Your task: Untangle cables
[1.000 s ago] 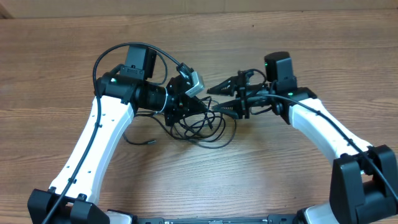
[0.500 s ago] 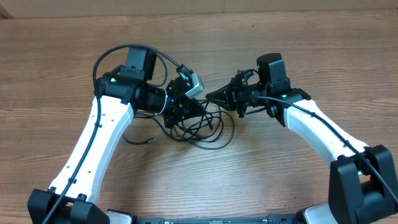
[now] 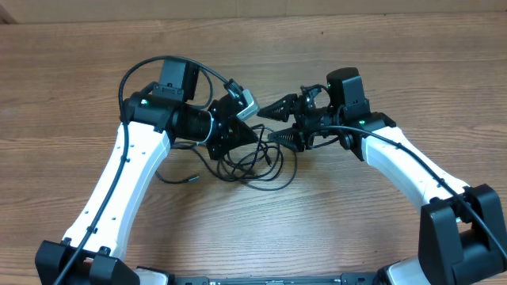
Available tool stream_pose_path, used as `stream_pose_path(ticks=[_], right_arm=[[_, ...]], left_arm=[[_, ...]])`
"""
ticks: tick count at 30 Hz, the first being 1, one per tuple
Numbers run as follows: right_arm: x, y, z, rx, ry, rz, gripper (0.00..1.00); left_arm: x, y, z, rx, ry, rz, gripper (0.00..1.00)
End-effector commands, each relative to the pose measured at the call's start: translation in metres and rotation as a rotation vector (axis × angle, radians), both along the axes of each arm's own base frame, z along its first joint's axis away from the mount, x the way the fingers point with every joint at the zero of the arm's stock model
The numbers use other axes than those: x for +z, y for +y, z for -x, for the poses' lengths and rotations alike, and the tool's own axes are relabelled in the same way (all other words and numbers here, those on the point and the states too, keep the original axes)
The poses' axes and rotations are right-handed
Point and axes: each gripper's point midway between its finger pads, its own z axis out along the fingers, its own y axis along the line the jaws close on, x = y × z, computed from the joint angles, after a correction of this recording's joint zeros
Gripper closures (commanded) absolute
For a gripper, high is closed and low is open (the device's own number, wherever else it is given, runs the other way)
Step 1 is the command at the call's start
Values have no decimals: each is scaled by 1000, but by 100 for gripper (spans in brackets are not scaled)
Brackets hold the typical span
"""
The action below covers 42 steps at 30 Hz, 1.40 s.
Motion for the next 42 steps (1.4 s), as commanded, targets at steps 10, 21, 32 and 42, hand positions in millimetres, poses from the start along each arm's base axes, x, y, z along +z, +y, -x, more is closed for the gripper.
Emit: stream_pose_path(ticks=[10,21,32,42], right_arm=[[32,7,21,55,171,-116,39],[20,3,3,-50,146,-45,96],[7,-5,-15,-6,-254,90,96],[6,-6,-16,48,-385,113,96]], left_arm=[[6,-17,9,-108,-73,40,95],[7,-27,14,-138,-81,47,96],[-12,-11,31,-89,61,-66,72],[-36,15,-11,417,285,-225,39]])
